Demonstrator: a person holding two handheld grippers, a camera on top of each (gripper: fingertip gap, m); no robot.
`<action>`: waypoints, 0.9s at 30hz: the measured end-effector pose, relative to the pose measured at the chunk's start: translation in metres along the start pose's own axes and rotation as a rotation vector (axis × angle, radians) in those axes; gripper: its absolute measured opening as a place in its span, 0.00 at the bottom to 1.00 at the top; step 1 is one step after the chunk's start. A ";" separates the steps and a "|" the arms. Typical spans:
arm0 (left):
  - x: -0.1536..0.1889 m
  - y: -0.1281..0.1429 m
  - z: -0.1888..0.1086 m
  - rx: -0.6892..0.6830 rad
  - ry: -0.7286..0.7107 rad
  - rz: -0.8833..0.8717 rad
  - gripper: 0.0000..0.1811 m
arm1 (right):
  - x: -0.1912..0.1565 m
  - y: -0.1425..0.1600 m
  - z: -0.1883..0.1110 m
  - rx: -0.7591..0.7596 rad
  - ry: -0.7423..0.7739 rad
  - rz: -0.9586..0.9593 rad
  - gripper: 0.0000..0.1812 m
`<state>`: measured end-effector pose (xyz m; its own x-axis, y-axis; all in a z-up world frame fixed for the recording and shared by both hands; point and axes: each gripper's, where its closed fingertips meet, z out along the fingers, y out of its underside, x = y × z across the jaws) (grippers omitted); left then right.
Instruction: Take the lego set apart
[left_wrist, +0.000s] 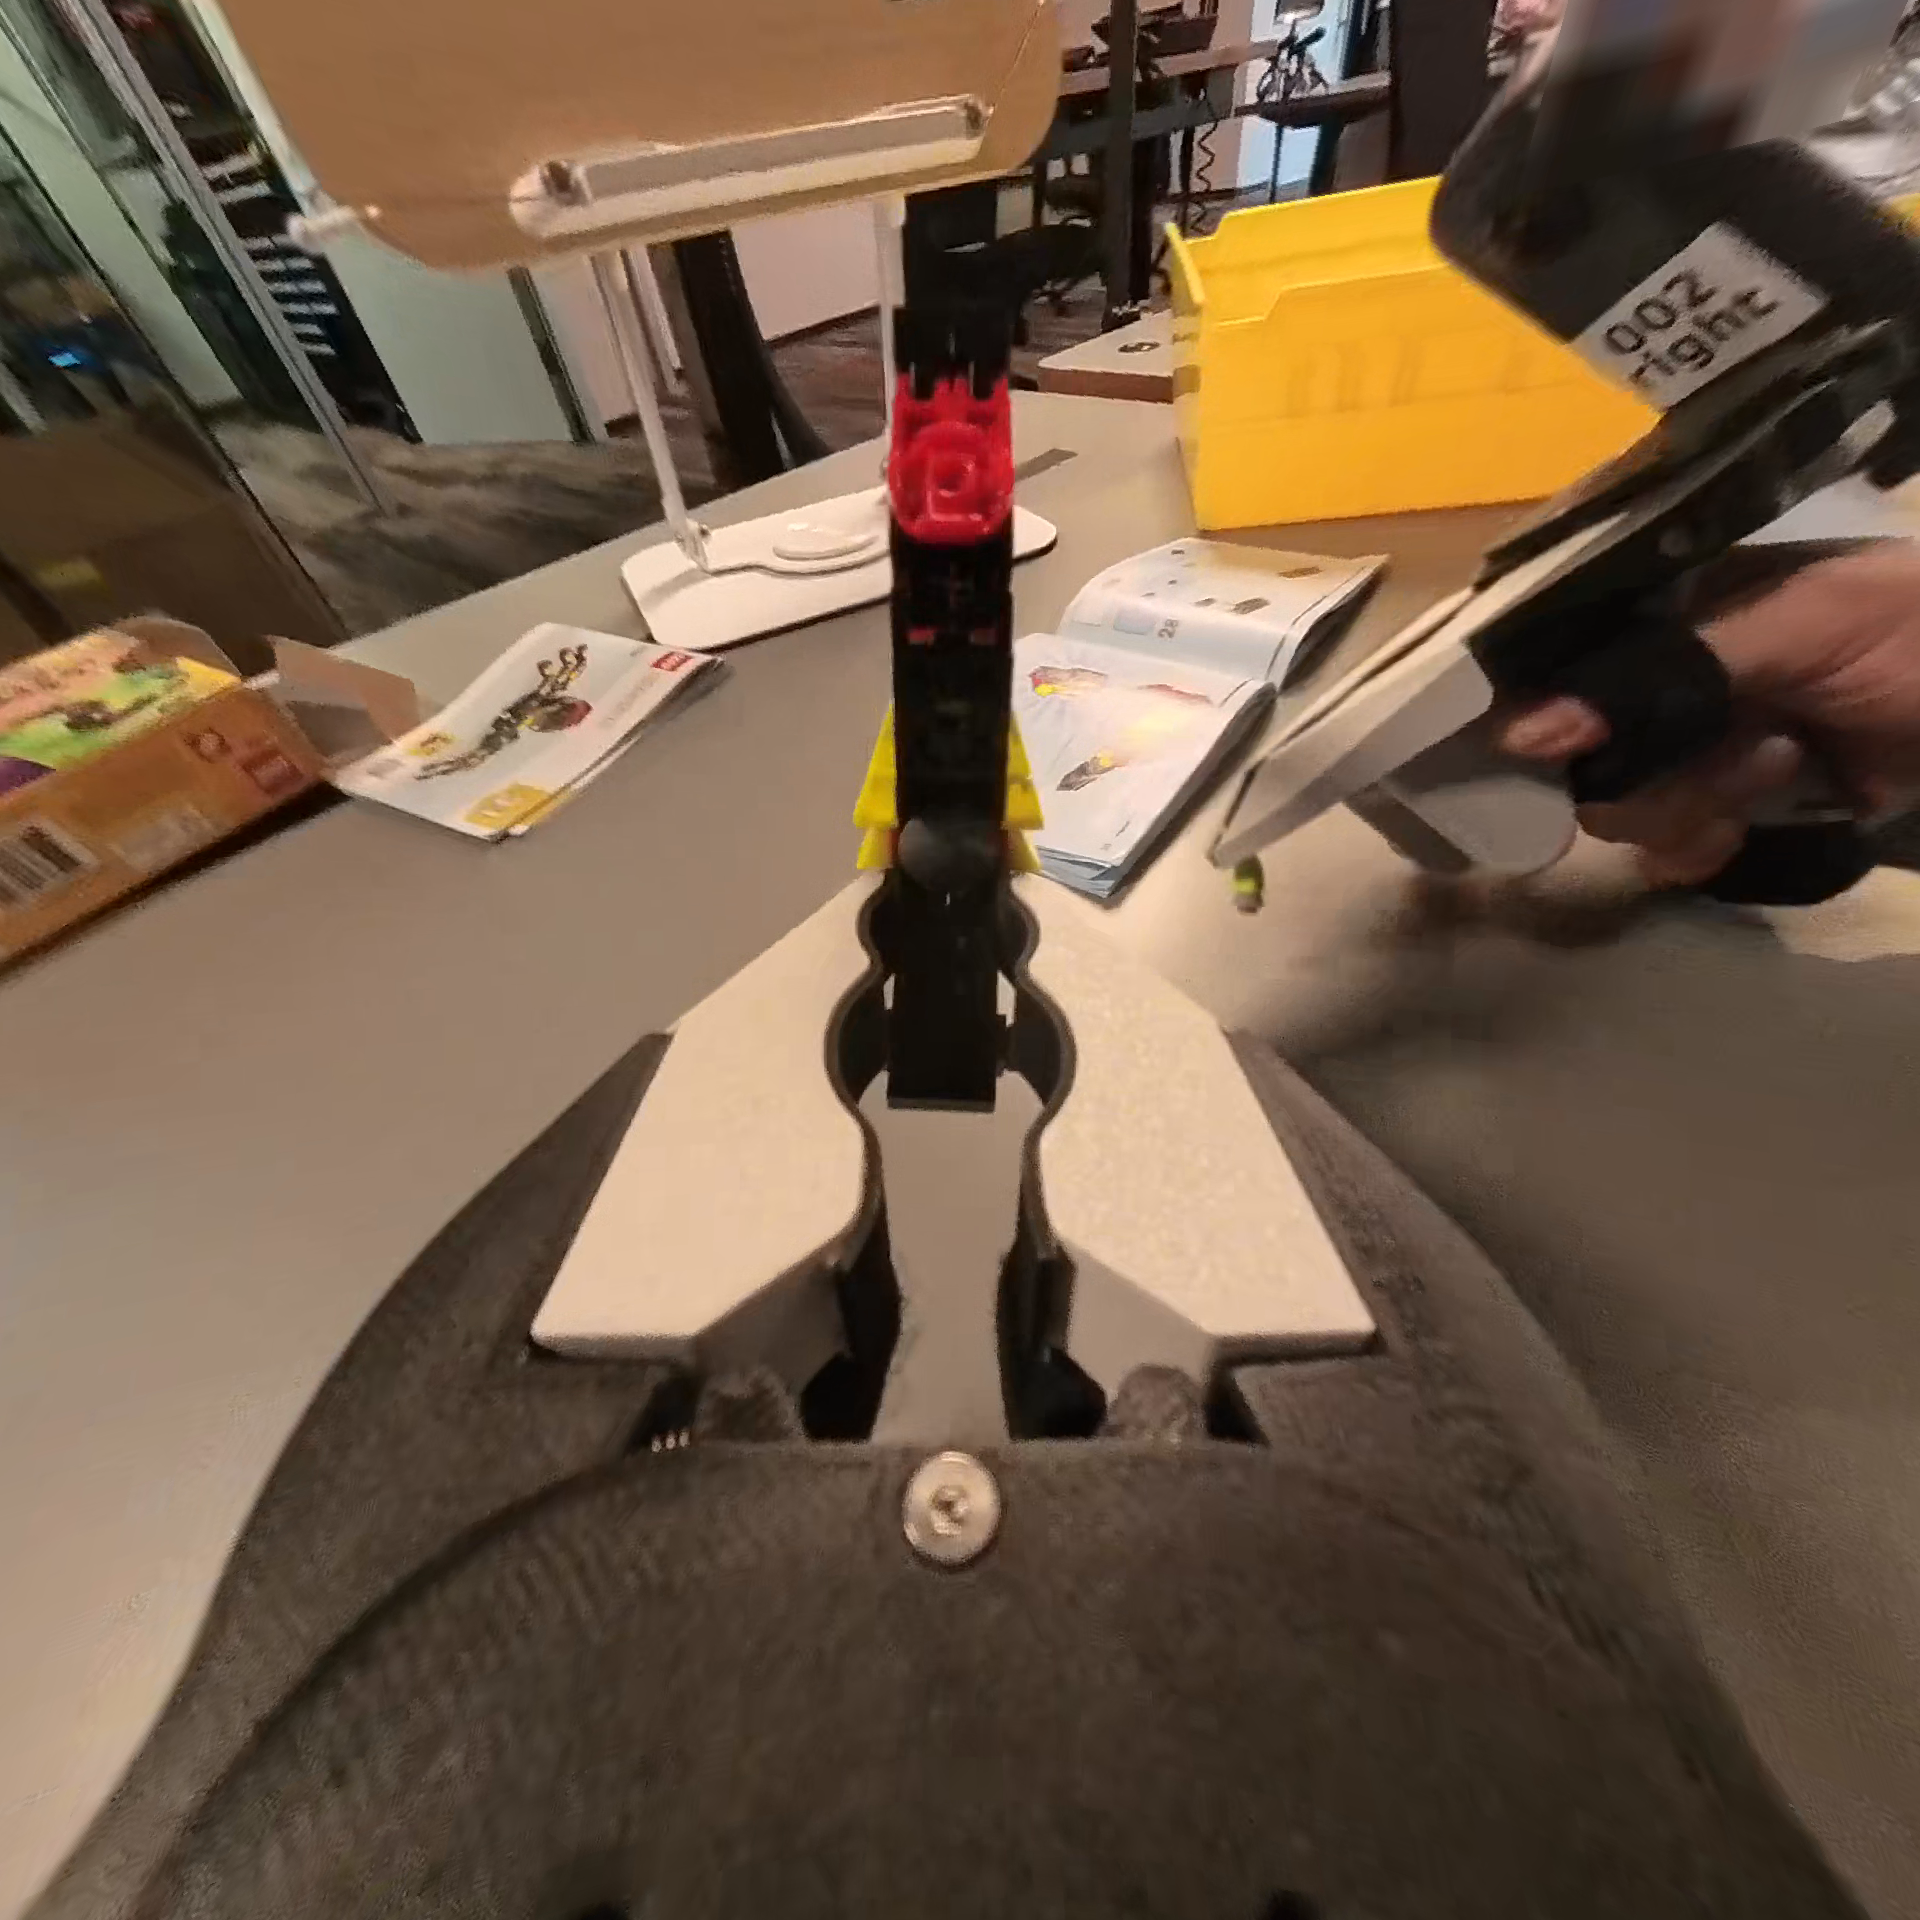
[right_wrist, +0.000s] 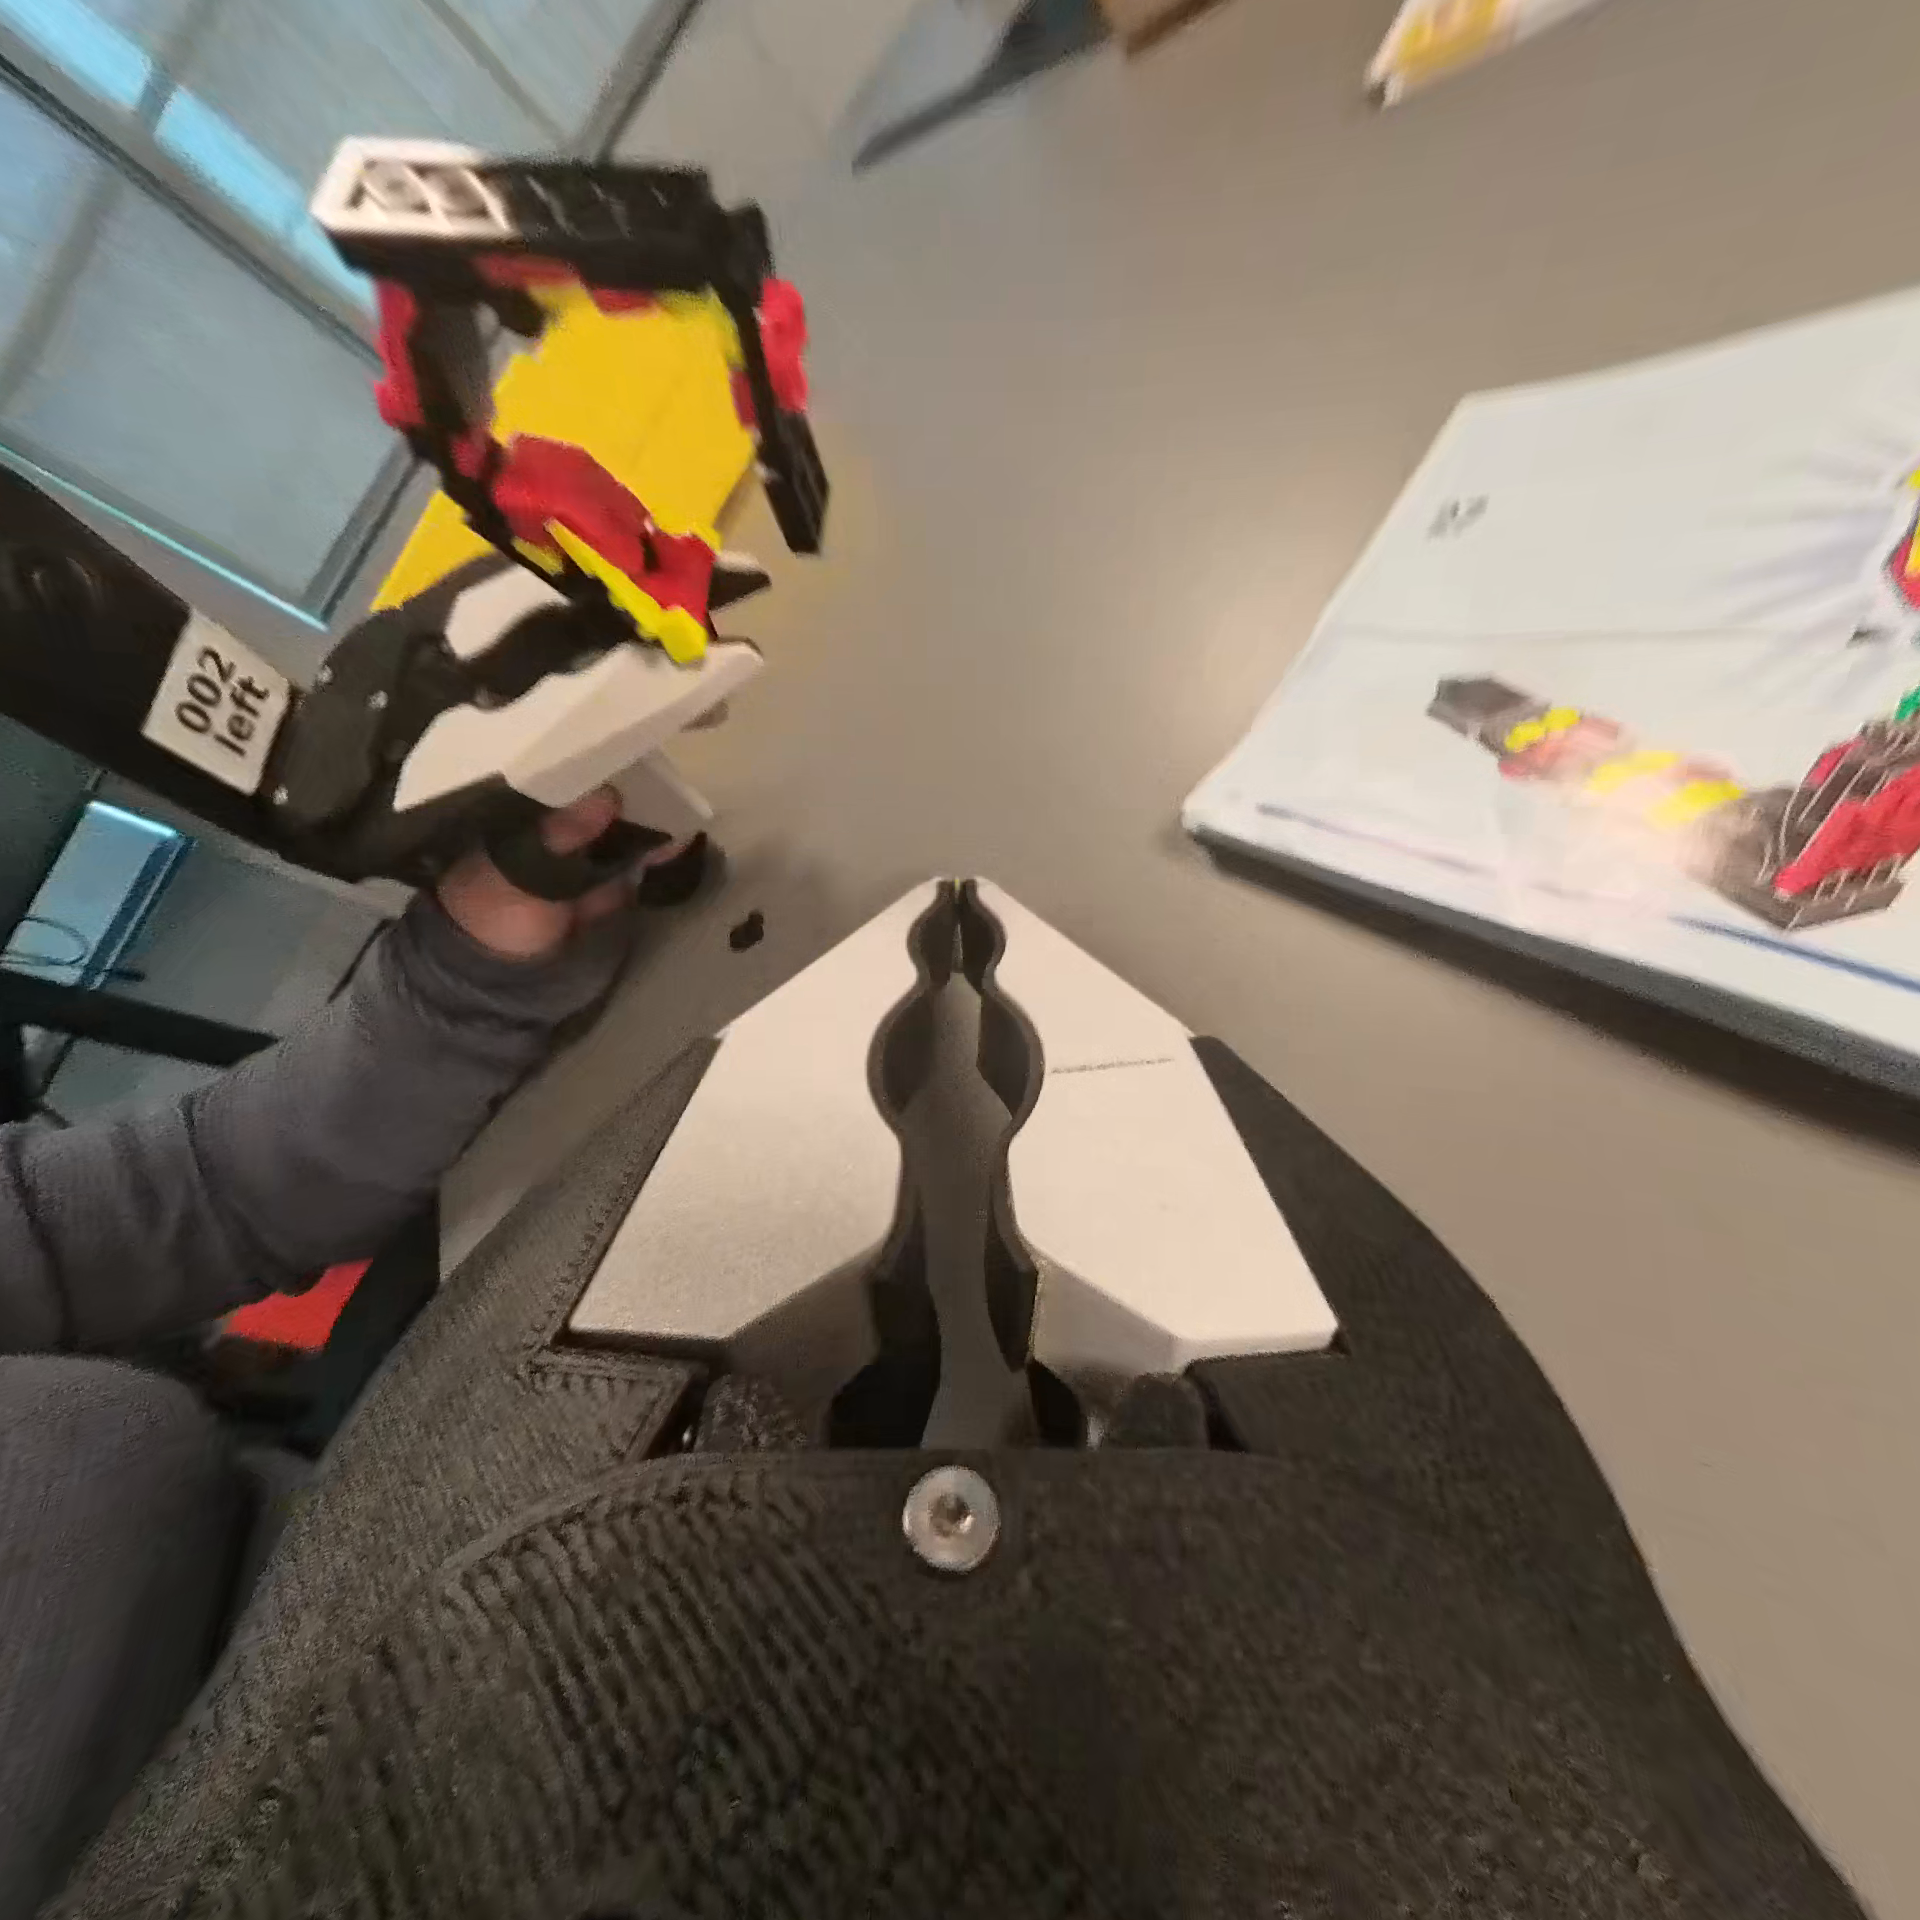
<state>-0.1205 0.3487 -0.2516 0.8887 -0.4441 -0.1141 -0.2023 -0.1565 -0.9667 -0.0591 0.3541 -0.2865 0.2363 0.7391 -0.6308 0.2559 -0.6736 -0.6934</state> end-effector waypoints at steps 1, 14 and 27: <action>0.000 0.001 0.000 -0.004 0.007 -0.011 0.09 | 0.003 0.006 0.001 -0.039 0.001 0.024 0.00; 0.006 0.005 0.004 -0.047 0.008 -0.017 0.09 | -0.044 -0.024 0.003 0.155 -0.123 -0.175 0.22; 0.028 0.006 0.008 -0.069 -0.011 0.247 0.09 | -0.066 -0.041 0.009 0.317 -0.125 -0.283 0.11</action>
<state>-0.0931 0.3425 -0.2621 0.8133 -0.4667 -0.3474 -0.4408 -0.1047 -0.8915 -0.0941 0.3327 -0.2197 0.0778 0.9020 -0.4247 -0.0111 -0.4252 -0.9050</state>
